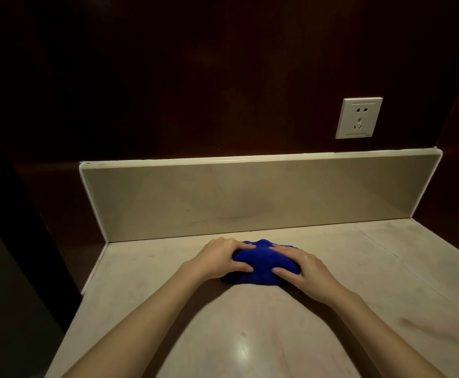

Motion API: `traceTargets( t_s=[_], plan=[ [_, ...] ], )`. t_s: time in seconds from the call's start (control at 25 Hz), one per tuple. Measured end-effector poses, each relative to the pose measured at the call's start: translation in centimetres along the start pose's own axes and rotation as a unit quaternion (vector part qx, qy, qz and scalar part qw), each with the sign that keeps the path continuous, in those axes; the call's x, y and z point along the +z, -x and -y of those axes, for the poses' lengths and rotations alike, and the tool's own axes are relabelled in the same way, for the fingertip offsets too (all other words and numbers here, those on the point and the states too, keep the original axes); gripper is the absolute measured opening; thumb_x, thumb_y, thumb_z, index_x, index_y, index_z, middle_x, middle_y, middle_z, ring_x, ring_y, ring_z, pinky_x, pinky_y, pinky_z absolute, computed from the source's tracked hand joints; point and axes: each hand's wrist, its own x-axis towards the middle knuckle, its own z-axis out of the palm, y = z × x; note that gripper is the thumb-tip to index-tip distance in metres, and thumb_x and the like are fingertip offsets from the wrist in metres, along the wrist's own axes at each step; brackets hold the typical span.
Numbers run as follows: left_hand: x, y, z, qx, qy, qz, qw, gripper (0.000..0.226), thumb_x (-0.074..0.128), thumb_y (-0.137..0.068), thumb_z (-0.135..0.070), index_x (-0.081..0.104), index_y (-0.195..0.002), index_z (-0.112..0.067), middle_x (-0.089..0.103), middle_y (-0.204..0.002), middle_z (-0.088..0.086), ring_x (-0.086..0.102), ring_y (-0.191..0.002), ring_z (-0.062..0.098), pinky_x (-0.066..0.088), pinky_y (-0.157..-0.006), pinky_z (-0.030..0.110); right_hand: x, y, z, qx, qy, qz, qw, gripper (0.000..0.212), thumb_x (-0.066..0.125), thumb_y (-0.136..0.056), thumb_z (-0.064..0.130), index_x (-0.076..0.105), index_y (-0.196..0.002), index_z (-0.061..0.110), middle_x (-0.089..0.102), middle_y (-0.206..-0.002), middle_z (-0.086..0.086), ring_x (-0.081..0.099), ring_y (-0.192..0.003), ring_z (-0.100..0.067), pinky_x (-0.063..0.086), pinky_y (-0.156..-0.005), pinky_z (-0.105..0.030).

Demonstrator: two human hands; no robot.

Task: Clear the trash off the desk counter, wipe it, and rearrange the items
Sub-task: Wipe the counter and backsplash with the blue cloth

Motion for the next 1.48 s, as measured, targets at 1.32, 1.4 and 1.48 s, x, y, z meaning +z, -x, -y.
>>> traceTargets(
  t_s=[1.32,1.4,1.48],
  plan=[
    [-5.7,20.9,13.8,-0.184,0.083,-0.078,0.976,0.055,0.069,-0.083,-0.043,0.052,-0.135,-0.034,0.063,-0.118,-0.021,0.059,-0.104,-0.004,0.047,-0.094,0.018,13.7,-3.8,19.7,-0.168,-0.025,0.059,0.984,0.050,0.051,-0.094,0.044,0.040,-0.141,0.031,0.045,-0.144,0.013,0.039,-0.131,-0.005,0.033,-0.107,-0.025],
    [-5.5,20.6,13.2,-0.192,0.084,-0.078,0.975,0.055,0.070,-0.082,-0.043,0.052,-0.134,-0.034,0.062,-0.117,-0.023,0.059,-0.104,-0.004,0.046,-0.091,0.015,13.1,-3.8,19.2,-0.177,-0.027,0.078,0.981,0.051,0.052,-0.094,0.044,0.040,-0.141,0.030,0.046,-0.144,0.012,0.040,-0.131,-0.007,0.033,-0.107,-0.026],
    [-5.3,20.4,12.6,-0.200,0.081,-0.077,0.973,0.055,0.070,-0.081,-0.044,0.053,-0.133,-0.034,0.062,-0.121,-0.022,0.059,-0.104,-0.003,0.046,-0.091,0.015,12.4,-4.2,18.4,-0.188,-0.030,0.098,0.977,0.052,0.053,-0.093,0.045,0.041,-0.142,0.030,0.046,-0.144,0.012,0.041,-0.131,-0.007,0.035,-0.108,-0.027]
  ],
)
